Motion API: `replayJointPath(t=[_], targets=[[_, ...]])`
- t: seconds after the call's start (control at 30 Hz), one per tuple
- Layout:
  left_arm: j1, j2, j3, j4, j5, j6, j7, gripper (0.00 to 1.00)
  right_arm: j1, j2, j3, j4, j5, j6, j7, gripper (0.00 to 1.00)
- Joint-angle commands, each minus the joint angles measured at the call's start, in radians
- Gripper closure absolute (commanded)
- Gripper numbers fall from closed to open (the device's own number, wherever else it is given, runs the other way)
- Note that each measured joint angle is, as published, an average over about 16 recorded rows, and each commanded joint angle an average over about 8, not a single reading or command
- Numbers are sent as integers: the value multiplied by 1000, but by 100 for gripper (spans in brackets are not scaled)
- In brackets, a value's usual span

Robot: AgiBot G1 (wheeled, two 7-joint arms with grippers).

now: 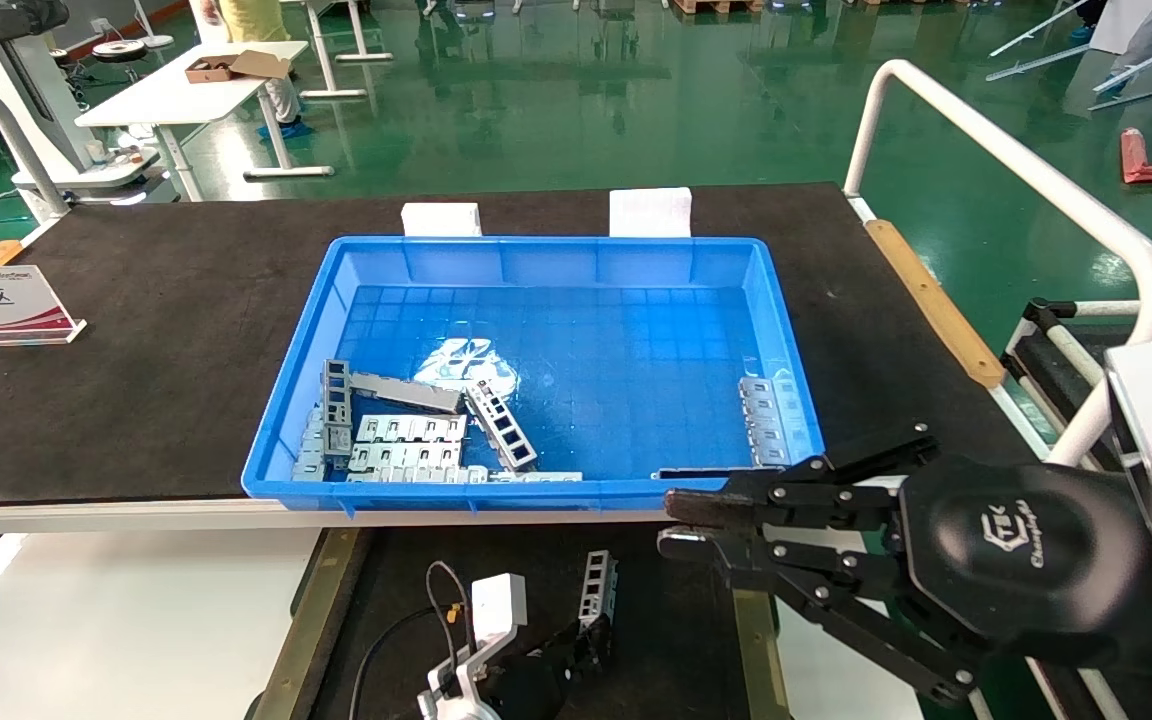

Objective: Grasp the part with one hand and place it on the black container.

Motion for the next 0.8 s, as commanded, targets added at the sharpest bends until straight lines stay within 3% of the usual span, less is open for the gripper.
replayJointPath(t=[0.03,0.4,0.8], targets=[[3,0,-2,-6,6,-2,1,0,0,0,0,0,0,0,0,0],[-14,-45,19,-75,26,-12,39,0,0,0,0,0,0,0,0,0],[-45,-210,71,-229,118,109,132,0,0,0,0,0,0,0,0,0]])
